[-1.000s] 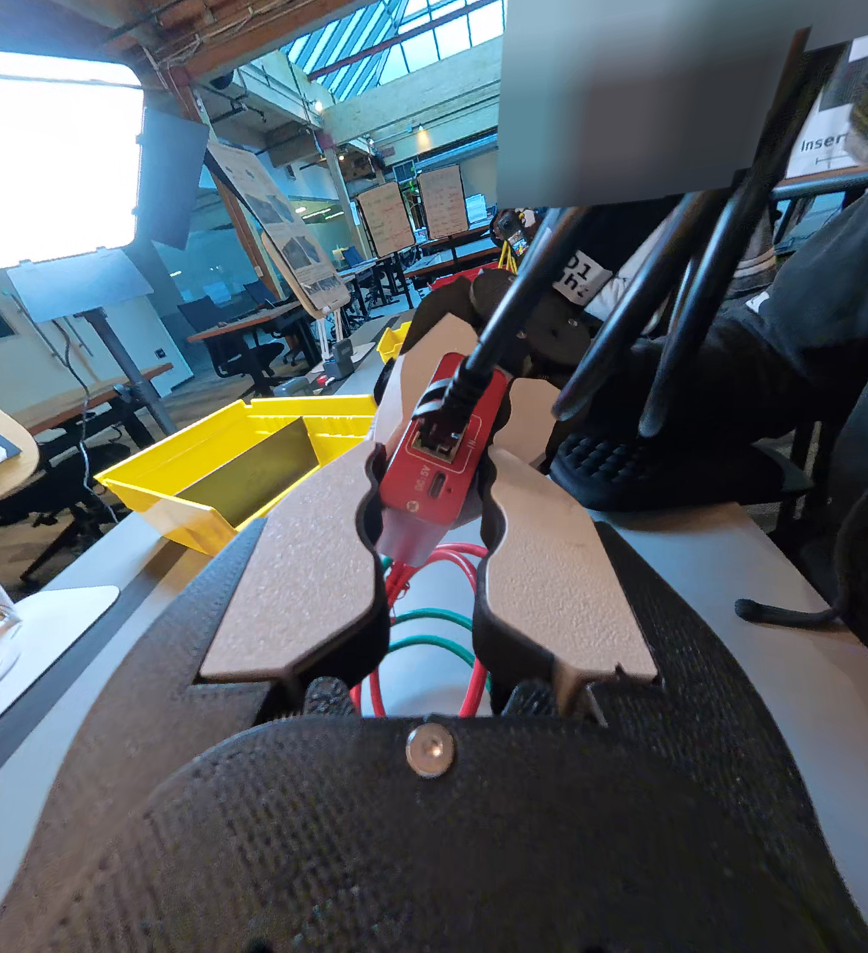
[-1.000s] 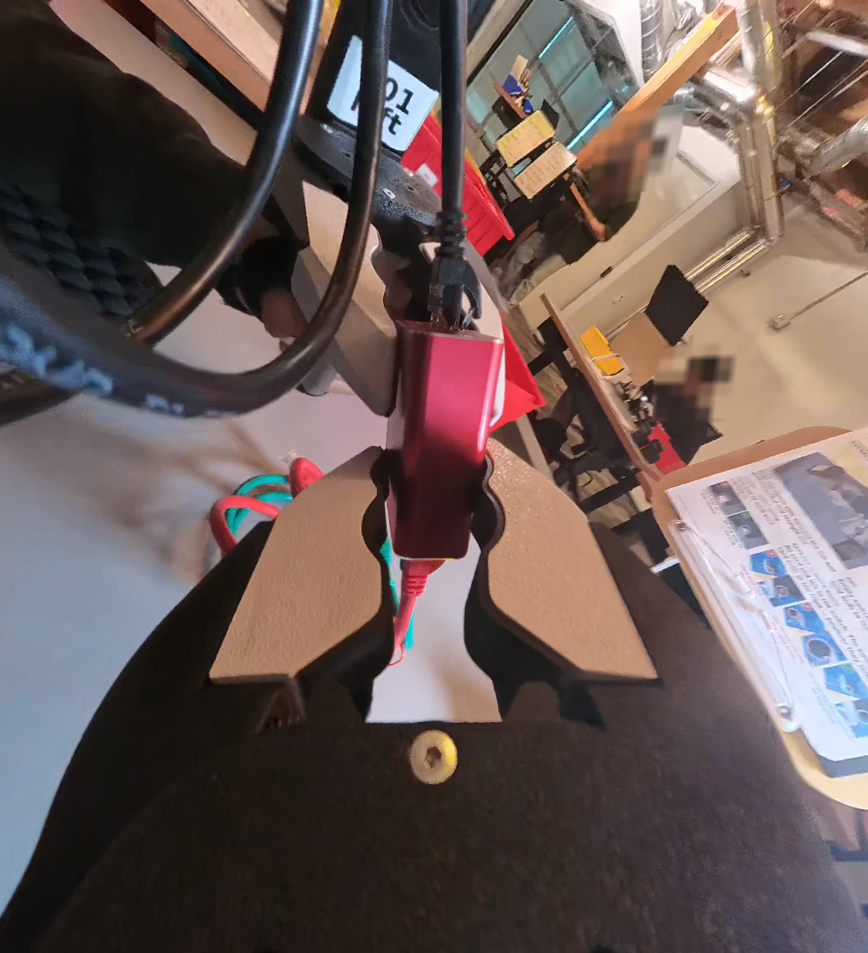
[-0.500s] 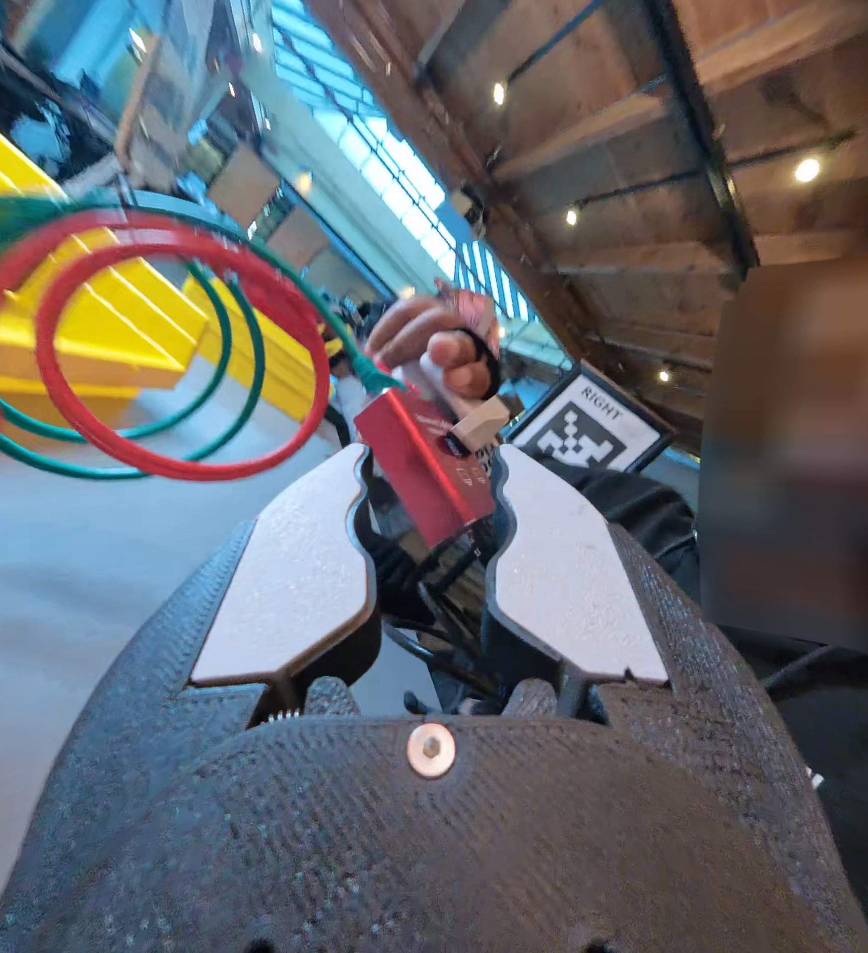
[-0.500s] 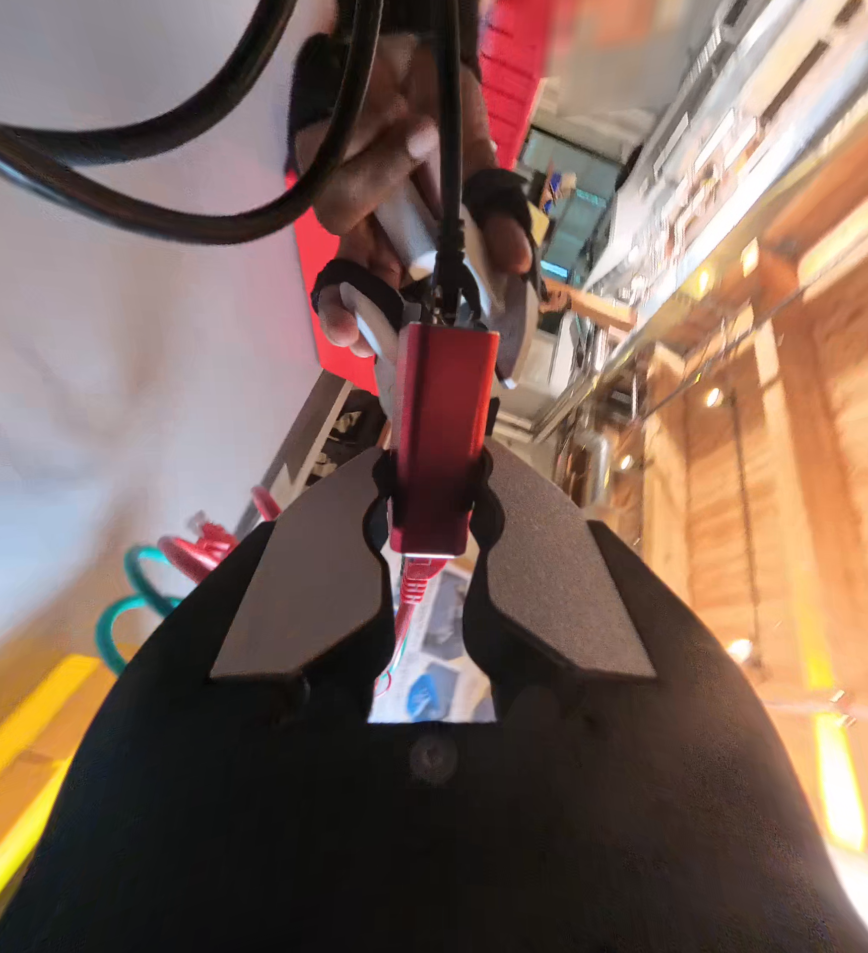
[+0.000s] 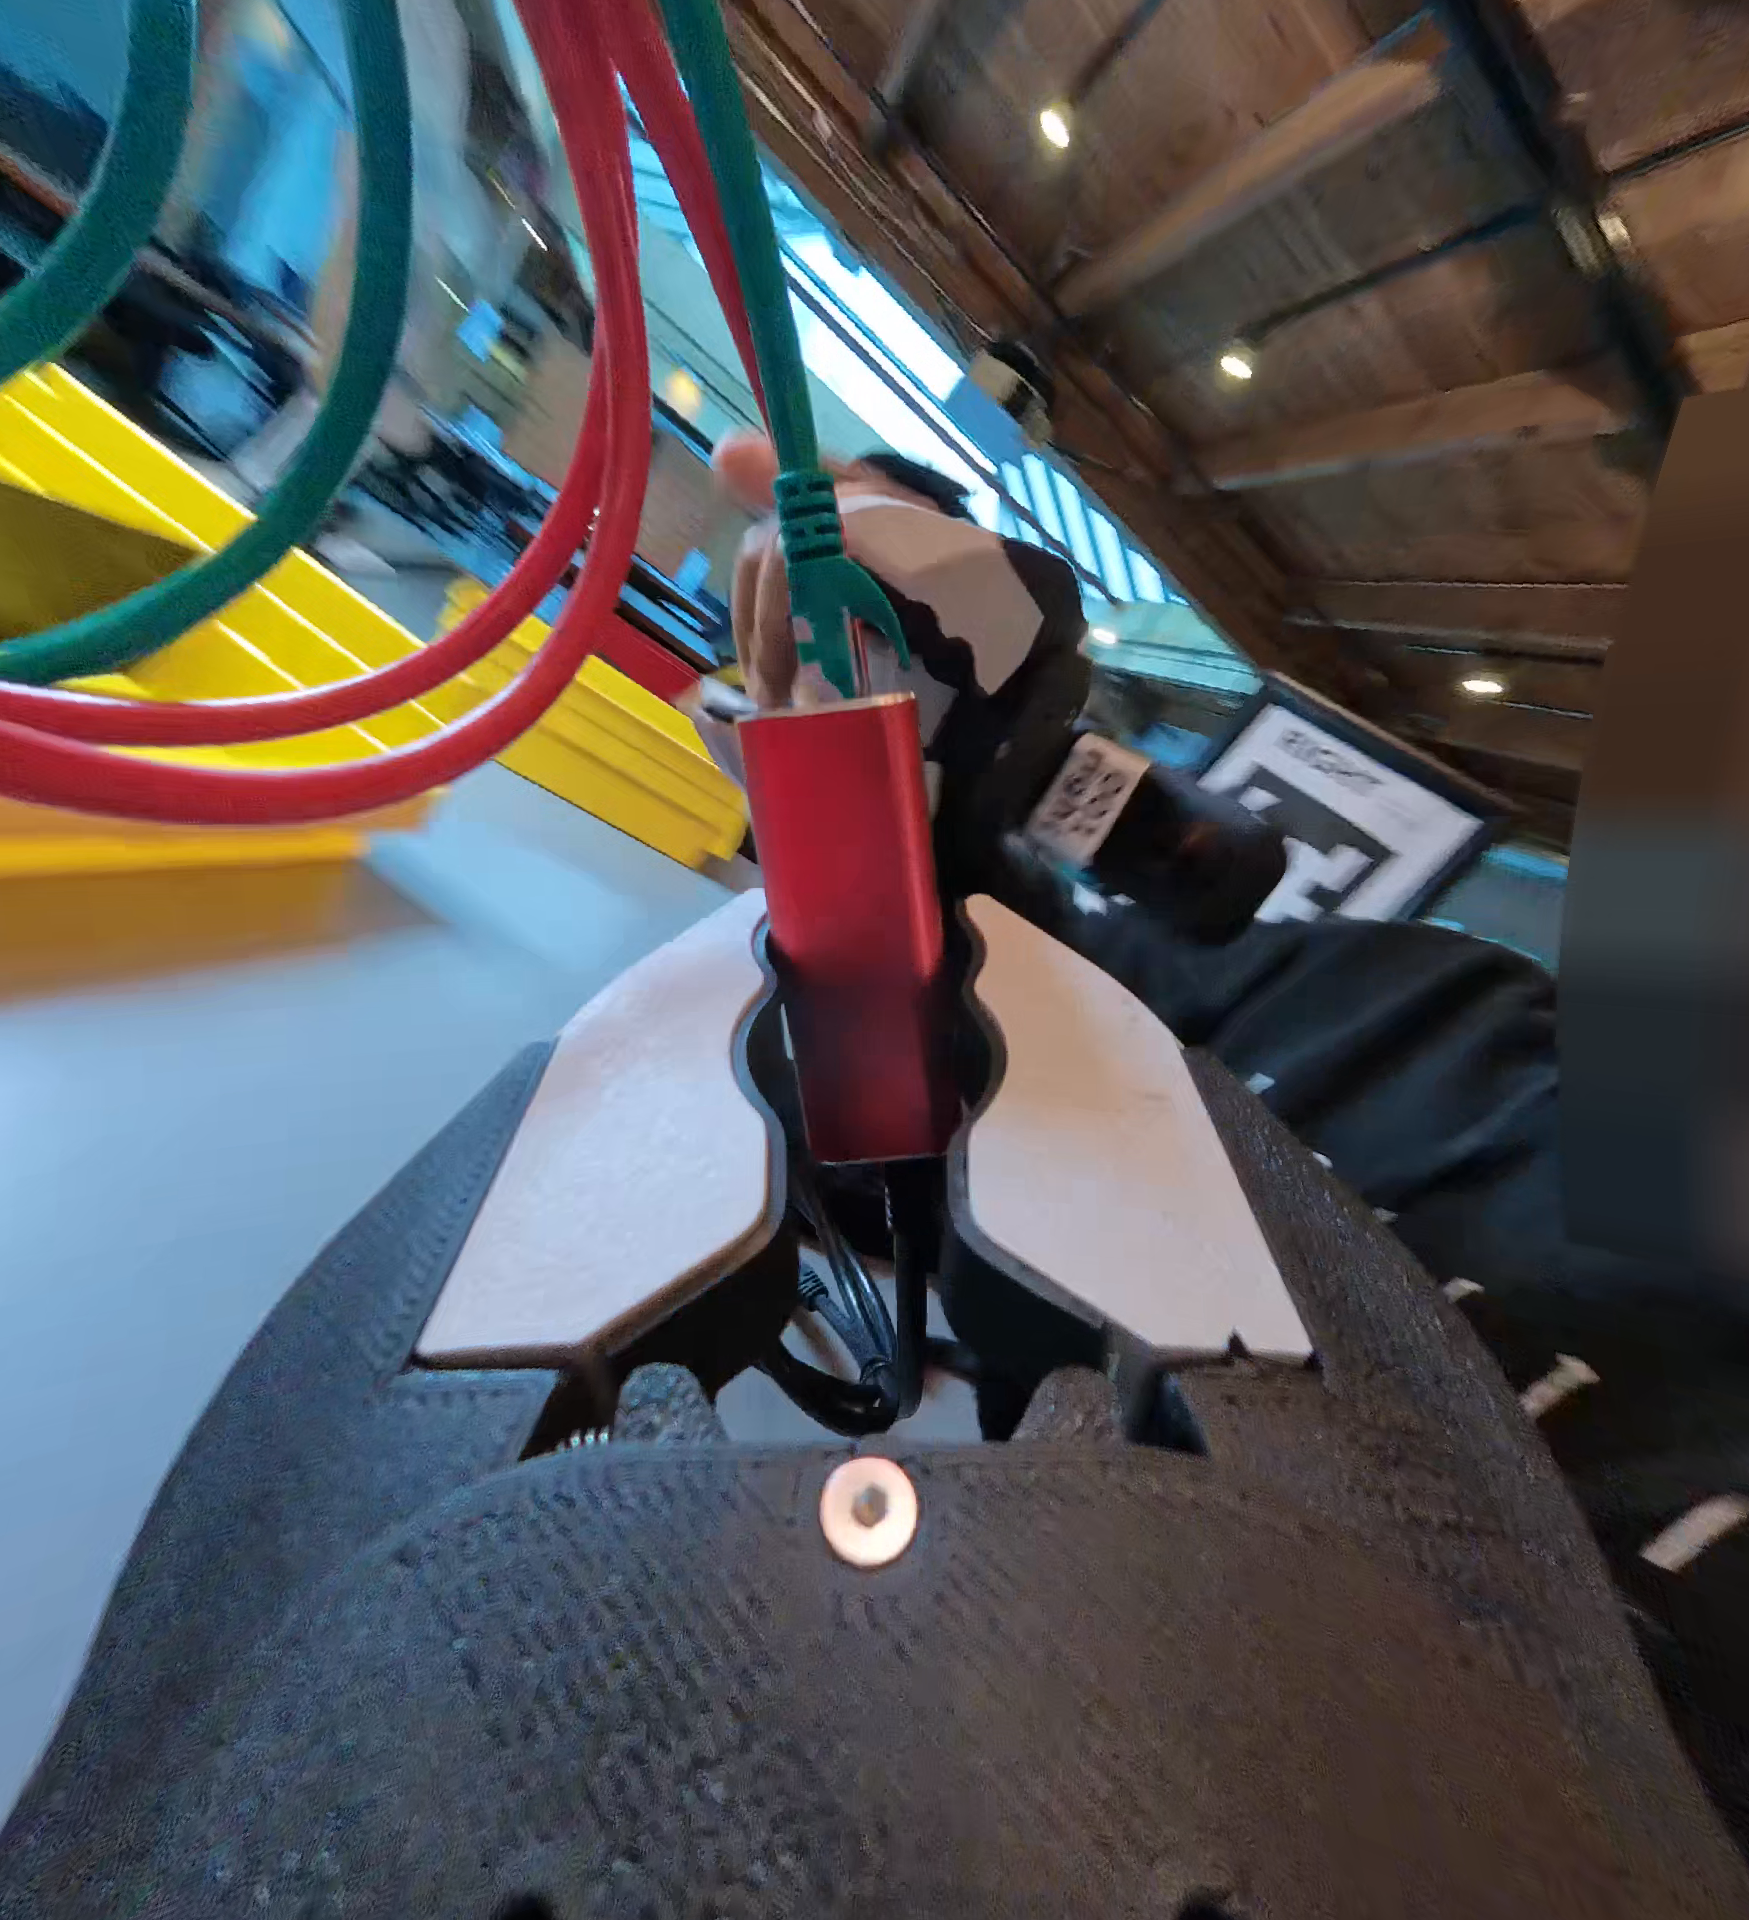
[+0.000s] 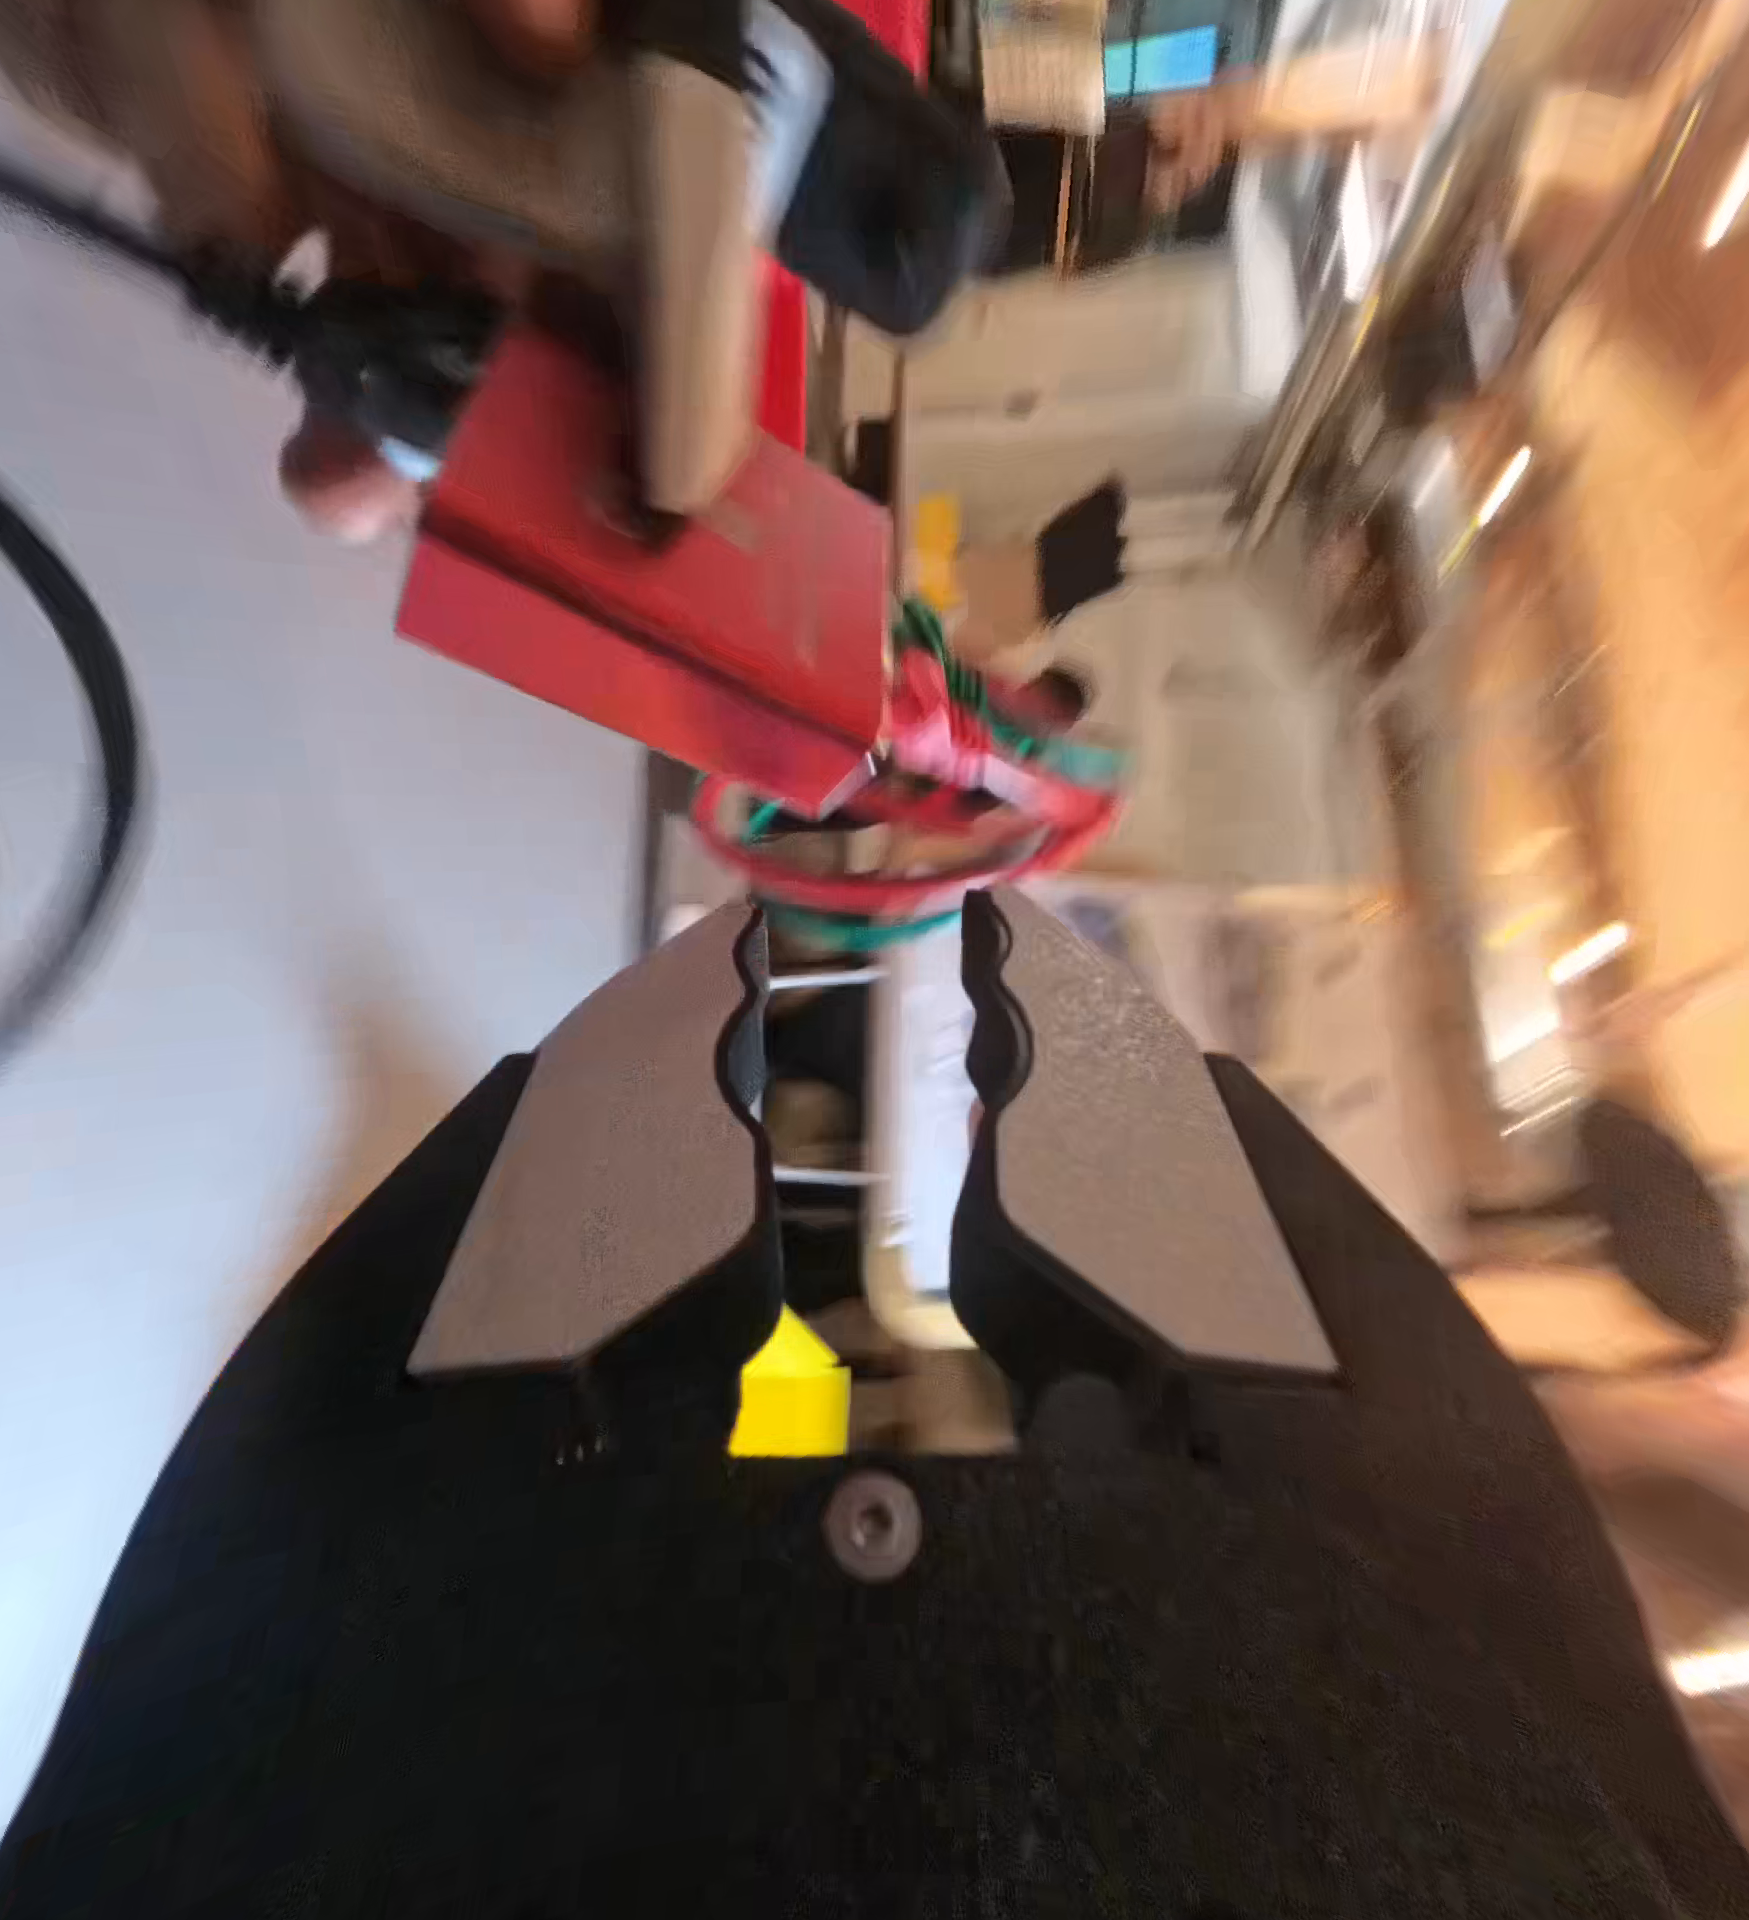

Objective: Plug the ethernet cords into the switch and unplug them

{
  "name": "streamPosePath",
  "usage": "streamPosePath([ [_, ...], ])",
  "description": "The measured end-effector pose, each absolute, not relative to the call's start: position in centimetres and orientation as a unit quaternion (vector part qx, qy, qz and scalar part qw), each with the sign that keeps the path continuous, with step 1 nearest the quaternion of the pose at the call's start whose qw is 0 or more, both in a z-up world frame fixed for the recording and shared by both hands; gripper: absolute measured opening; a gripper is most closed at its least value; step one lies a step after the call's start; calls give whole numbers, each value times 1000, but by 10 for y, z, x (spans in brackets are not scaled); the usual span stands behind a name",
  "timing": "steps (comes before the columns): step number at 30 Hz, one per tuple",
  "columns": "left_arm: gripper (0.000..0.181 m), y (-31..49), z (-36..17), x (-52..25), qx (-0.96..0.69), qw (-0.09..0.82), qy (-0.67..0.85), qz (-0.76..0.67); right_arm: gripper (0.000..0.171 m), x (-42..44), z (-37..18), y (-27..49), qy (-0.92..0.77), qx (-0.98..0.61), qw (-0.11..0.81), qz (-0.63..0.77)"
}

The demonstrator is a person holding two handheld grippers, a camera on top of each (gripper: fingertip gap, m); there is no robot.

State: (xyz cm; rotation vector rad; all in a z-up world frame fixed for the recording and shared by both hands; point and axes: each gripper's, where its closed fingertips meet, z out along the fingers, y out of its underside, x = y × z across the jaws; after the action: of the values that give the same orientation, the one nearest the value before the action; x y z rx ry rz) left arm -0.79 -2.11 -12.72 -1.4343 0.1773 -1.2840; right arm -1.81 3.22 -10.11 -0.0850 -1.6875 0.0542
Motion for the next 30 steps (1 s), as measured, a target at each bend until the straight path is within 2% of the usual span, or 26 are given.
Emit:
streamPosePath([
  [2,28,-17,-123,-26,-607,619,70,-493,38,-19,-109,38,-752,-213,590,200],
  [5,28,-17,-117,-38,-596,673,86,-429,47,-24,-118,10,-702,-361,394,470],
  [7,28,-18,-118,-34,-600,687,106,-397,52,-31,-118,-10,-660,-388,303,568],
  [9,28,-19,-124,-29,-616,684,126,-371,38,-37,-122,-24,-645,-390,248,609],
  [11,28,-22,-127,-30,-626,677,139,-362,32,-37,-123,-29,-650,-374,238,617],
  [13,34,-20,-132,-32,-647,663,146,-346,28,-34,-126,-27,-670,-351,267,597],
  [17,39,-21,-125,-31,-643,688,160,-296,26,-23,-139,-25,-704,-318,282,569],
  [20,37,-23,-131,-26,-654,666,173,-314,26,-20,-138,-25,-685,-306,277,600],
  [30,35,-23,-135,-13,-646,682,216,-267,25,-11,-112,-30,-619,-275,248,693],
])
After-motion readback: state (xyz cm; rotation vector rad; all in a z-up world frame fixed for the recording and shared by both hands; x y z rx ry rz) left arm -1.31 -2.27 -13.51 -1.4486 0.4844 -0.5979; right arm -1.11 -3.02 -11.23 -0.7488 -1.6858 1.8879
